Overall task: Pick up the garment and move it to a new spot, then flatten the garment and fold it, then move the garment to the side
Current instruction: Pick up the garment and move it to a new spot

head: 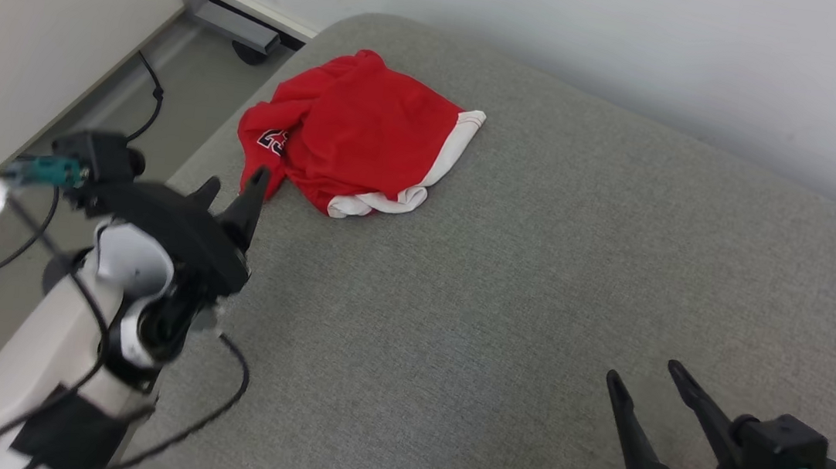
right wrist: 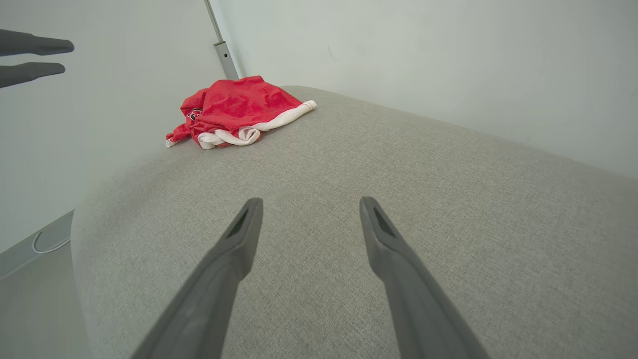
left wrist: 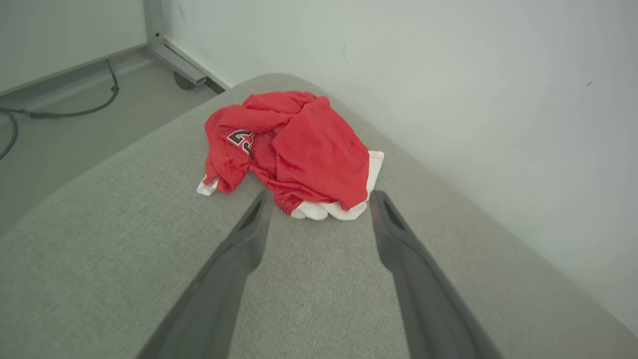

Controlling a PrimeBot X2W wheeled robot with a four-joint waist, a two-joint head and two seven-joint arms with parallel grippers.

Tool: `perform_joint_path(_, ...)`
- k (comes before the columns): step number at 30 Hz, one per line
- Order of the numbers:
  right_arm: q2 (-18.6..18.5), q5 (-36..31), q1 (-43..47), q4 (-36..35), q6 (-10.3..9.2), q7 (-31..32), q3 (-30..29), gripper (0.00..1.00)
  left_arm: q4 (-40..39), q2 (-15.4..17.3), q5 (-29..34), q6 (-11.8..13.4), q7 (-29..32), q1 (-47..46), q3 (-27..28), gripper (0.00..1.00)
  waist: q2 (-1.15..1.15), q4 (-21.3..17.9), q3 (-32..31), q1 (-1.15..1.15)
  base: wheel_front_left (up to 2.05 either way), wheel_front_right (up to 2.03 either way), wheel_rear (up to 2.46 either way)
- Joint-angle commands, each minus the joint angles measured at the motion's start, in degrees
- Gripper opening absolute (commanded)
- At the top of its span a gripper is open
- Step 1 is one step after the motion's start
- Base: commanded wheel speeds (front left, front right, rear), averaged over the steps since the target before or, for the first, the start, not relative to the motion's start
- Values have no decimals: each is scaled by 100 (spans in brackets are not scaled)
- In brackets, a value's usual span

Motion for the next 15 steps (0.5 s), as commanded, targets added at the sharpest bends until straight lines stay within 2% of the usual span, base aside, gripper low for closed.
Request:
perform_joint_path(1,-11,-45,74,-134,-5,18,-69,100,241,-115,-96,-39,109,-262,24,100,-1,-53,119,-1,0,0,0)
perform_joint_path(2,-10,-65,148,-240,-5,52,-86,100,490,-260,-224,-40,174,-426,78,100,-1,-84,153,-1,0,0,0)
perform_joint_path(7,-12,-274,257,-798,-5,282,-2,100,1472,-483,-468,-117,359,-1069,251,100,-1,-574,509,-1,0,0,0)
perform_joint_path(15,-11,-659,164,-1696,-5,676,45,100,2639,-384,-526,-260,448,-1725,360,100,-1,-1240,1124,-1,0,0,0)
